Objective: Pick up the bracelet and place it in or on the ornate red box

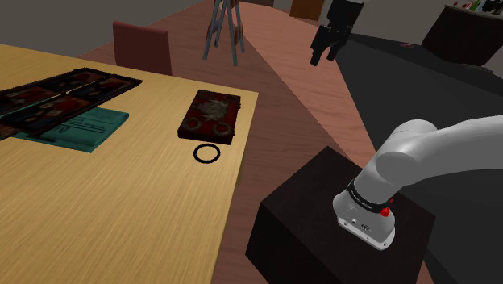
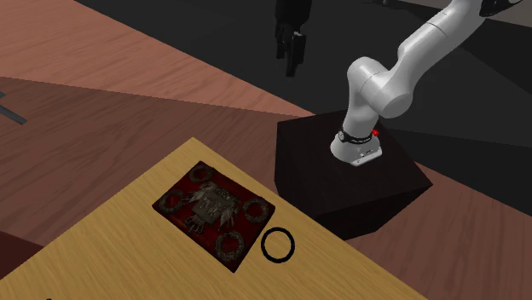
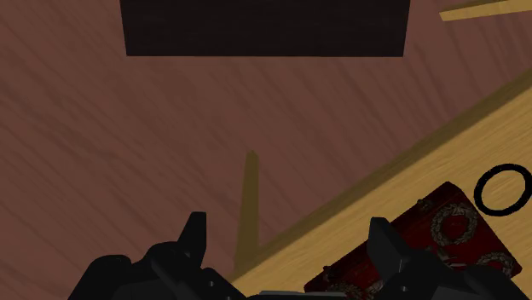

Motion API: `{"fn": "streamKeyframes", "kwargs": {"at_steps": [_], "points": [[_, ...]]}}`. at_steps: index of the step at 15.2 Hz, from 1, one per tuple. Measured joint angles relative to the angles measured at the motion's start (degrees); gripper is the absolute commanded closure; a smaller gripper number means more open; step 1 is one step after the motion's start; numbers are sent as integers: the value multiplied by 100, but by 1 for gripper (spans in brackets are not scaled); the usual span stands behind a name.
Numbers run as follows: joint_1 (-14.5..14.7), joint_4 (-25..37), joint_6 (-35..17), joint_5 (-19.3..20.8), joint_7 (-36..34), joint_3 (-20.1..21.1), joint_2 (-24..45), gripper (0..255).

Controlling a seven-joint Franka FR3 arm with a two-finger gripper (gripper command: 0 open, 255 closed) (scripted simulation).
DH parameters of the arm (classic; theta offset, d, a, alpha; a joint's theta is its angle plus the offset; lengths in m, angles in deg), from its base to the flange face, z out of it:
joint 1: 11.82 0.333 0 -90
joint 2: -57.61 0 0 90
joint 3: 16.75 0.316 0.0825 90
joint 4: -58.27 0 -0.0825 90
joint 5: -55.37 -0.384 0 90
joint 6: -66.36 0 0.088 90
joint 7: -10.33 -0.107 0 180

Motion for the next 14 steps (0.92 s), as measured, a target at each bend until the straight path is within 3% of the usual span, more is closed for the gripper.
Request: {"fn": "streamKeyframes", "kwargs": {"at_steps": [3,14], "points": [[17,-169,-147,-83,-210,151,-19,0],[177,-826,-1441,-783,-2116,1560,588,0]]}}
